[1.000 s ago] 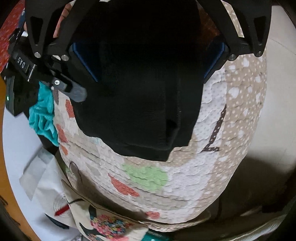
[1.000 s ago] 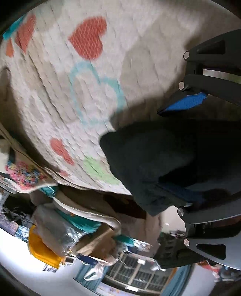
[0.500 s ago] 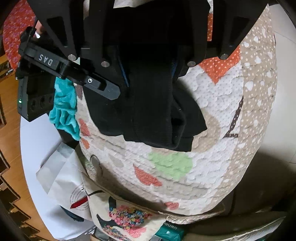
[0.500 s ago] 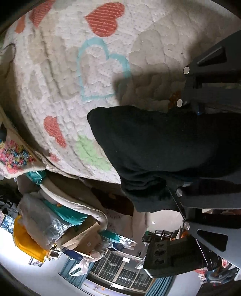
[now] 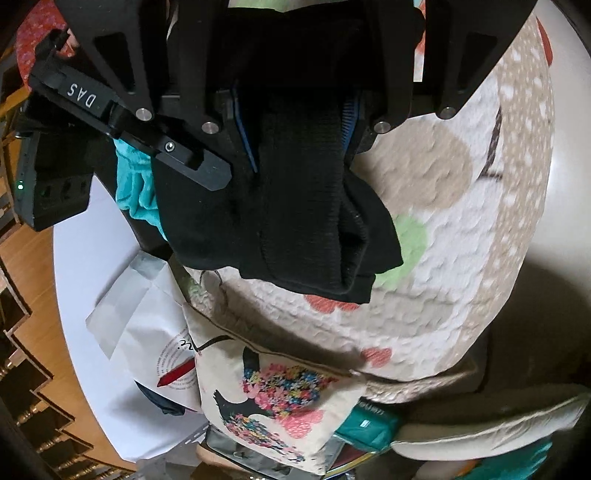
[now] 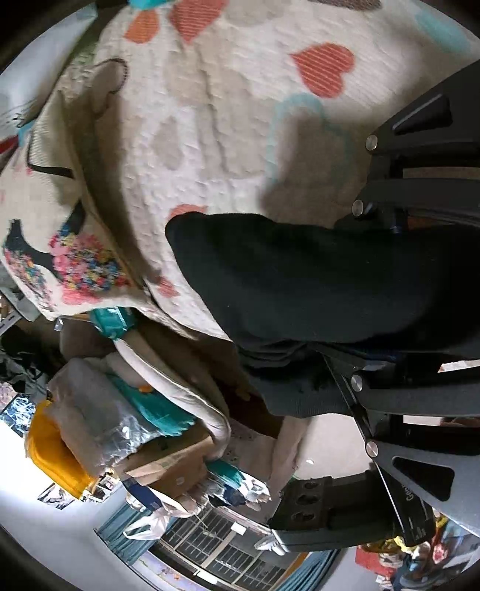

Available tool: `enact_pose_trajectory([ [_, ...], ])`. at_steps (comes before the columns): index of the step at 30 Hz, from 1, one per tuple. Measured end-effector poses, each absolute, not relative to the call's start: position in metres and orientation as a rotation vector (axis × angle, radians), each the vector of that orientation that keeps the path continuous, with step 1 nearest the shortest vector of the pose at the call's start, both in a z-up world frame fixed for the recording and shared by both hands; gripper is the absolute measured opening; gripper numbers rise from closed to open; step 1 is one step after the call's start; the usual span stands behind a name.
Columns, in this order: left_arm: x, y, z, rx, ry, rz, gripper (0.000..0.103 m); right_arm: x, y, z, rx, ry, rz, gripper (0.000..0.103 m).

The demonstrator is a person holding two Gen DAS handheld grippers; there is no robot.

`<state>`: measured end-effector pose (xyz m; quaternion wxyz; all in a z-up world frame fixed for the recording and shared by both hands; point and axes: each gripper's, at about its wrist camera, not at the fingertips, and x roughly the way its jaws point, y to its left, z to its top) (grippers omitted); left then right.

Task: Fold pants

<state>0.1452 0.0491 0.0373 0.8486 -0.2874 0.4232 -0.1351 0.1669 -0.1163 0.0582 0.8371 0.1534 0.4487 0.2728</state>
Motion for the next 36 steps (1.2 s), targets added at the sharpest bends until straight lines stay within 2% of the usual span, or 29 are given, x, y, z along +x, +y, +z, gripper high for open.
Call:
enact_pose_trajectory([
  [16, 0.222, 0.024, 0.011, -0.572, 0.972, -0.272, 0.040, 0.234, -0.136, 0.040, 0.275, 0.967, 0.477, 0.046],
  [29, 0.247, 0.023, -0.008, -0.541, 0.998, -0.256, 0.040, 0.259, -0.135, 0.020, 0.268, 0.996, 0.433, 0.046],
  [36, 0.250, 0.028, -0.015, -0.557, 1.010, -0.251, 0.044, 0.264, -0.137, 0.008, 0.274, 1.008, 0.406, 0.046],
])
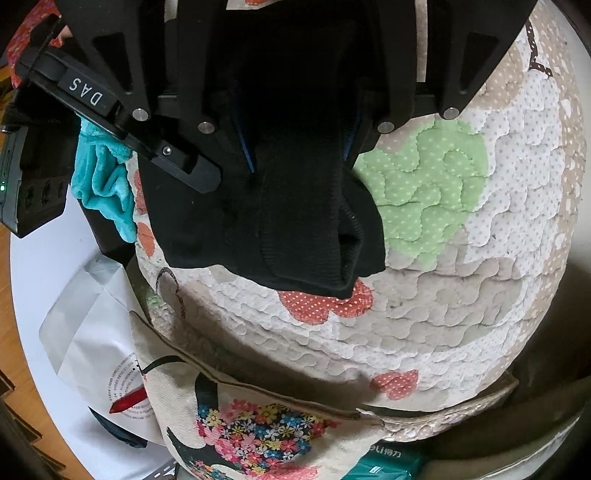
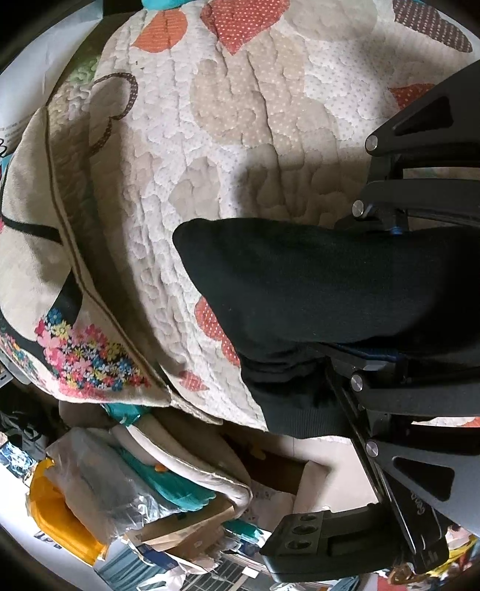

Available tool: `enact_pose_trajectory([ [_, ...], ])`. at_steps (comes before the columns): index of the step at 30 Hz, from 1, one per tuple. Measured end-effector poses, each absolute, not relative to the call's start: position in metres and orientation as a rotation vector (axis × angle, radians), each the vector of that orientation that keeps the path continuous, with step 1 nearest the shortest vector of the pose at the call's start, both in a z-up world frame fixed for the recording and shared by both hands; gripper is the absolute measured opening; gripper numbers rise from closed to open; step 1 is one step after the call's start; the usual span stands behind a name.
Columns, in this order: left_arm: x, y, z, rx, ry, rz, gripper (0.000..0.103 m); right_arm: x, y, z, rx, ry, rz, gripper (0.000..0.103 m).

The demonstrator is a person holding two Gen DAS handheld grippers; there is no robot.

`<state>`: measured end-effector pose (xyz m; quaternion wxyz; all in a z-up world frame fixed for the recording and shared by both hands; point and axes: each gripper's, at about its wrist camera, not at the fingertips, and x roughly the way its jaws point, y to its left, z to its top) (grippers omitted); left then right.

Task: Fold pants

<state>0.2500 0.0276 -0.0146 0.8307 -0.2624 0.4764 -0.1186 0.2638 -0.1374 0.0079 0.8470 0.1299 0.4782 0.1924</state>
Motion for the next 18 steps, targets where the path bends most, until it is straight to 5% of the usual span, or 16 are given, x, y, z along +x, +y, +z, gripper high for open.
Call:
enact_pose_trajectory([
  [11, 0.248, 0.050, -0.012, -0.687, 1.032, -0.233, 0.055, 0.260, -0.155, 0.018, 0.322, 0.992, 0.333, 0.064],
  [18, 0.241, 0.074, -0.014, -0.691, 1.055, -0.115, 0.062, 0.239, -0.180, 0.037, 0.340, 0.952, 0.267, 0.067],
])
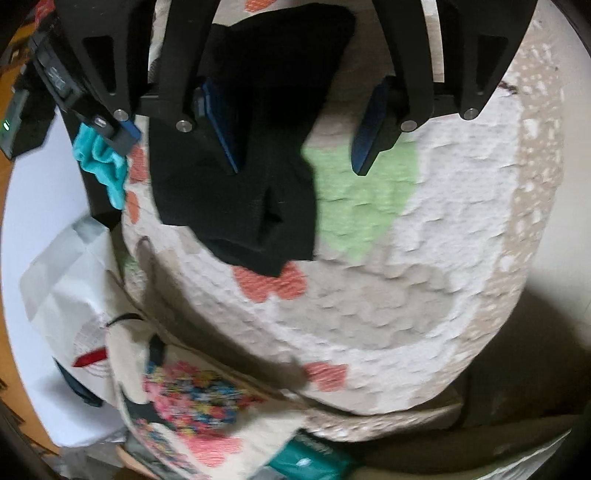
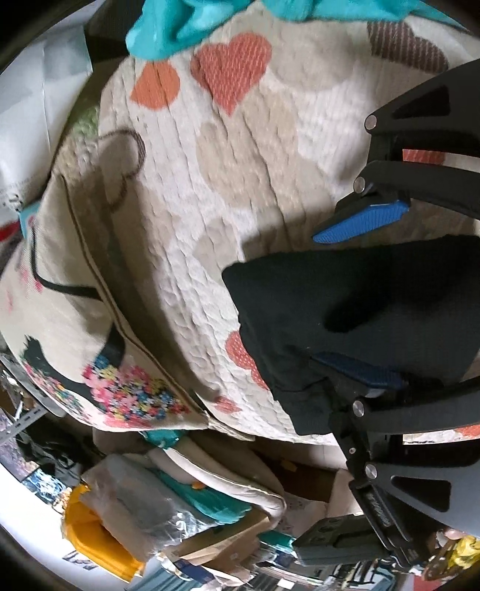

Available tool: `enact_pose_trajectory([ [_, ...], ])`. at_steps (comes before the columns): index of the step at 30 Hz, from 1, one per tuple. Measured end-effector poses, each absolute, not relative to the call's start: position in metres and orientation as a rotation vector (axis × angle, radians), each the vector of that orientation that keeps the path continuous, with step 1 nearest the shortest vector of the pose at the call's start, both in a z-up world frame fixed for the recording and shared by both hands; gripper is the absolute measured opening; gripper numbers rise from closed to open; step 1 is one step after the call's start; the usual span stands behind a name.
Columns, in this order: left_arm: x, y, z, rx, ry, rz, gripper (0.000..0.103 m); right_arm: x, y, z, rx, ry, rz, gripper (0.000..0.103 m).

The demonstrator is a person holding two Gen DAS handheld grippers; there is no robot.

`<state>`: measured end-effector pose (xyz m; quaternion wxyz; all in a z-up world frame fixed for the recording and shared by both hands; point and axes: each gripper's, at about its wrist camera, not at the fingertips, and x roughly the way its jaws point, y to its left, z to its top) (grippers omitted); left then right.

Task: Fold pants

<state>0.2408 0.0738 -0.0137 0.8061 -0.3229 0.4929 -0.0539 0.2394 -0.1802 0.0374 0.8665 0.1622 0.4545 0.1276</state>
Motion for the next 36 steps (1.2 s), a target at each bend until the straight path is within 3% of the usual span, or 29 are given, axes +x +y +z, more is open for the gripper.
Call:
enact_pose_trajectory([
  [17, 0.203, 0.108, 0.005, -0.566, 1.064, 0.038, 0.063, 0.121, -0.174, 0.058, 0.314, 0.948, 0.311, 0.071],
  [26, 0.085, 0.068, 0.064, -0.315, 0.775, 0.049, 0.063, 0.048, -0.171, 0.049, 0.270, 0.907, 0.267, 0.071],
  [36, -0.037, 0.026, 0.061, -0.148, 0.740, 0.191, 0.064, -0.019, -0.174, 0.029, 0.164, 0.839, 0.197, 0.076],
])
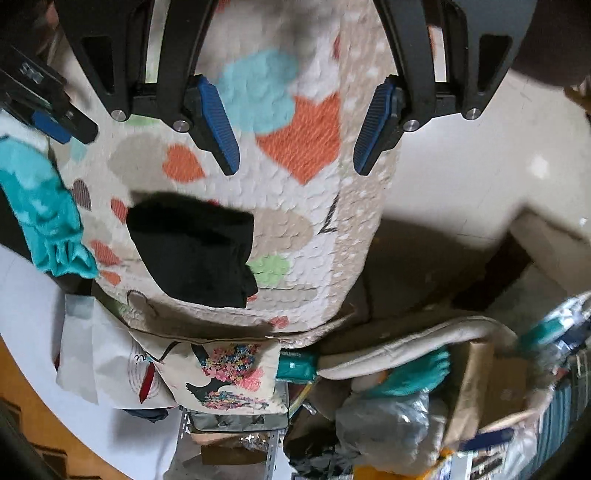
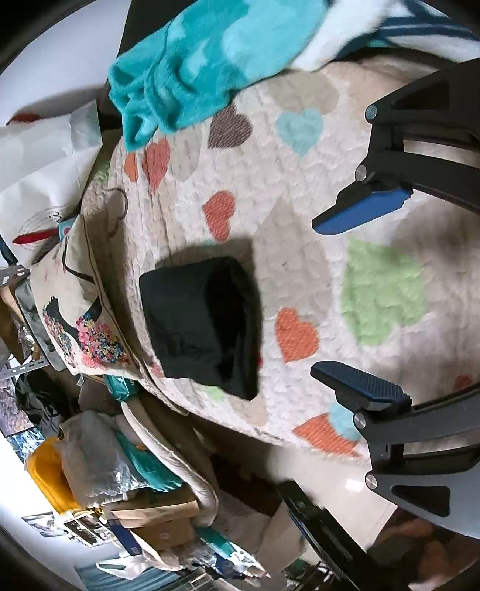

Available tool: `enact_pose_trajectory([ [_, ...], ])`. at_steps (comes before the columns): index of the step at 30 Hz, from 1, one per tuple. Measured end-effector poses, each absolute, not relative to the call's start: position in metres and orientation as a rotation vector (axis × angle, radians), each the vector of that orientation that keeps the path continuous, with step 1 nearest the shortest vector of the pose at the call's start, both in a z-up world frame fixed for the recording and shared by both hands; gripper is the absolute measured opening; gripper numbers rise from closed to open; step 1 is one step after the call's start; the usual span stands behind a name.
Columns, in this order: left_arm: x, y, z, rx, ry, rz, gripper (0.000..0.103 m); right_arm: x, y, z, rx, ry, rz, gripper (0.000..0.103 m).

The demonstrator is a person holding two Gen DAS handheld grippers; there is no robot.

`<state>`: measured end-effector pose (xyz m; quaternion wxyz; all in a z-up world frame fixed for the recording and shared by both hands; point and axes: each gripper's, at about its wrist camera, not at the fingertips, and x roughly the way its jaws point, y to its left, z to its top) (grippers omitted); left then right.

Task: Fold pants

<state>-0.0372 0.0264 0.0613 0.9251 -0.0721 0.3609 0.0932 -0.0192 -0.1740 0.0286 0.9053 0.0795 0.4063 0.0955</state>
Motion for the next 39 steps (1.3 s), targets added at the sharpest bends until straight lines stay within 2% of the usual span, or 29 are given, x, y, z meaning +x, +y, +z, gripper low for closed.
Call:
enact_pose_trajectory([
  [1, -0.044, 0.021, 0.065, -0.122, 0.728, 0.203, 0.065, -0.022, -0.175, 0.027, 0.171, 0.842, 0.193, 0.076],
  [4, -0.061, 0.003, 0.086, -0.056, 0.676, 0.226, 0.079, -0.027, -0.179, 0.027, 0.212, 0.843, 0.200, 0.076],
  [8, -0.075, -0.015, 0.112, -0.041, 0.606, 0.221, 0.084, -0.040, -0.181, 0.043, 0.209, 0.762, 0.213, 0.076],
  [17, -0.080, -0.035, 0.113, -0.034, 0.646, 0.173, 0.085, -0.061, -0.173, 0.064, 0.122, 0.636, 0.209, 0.079],
  [39, -0.079, -0.030, 0.104, -0.045, 0.660, 0.173, 0.085, -0.055, -0.169, 0.047, 0.099, 0.682, 0.180, 0.080],
])
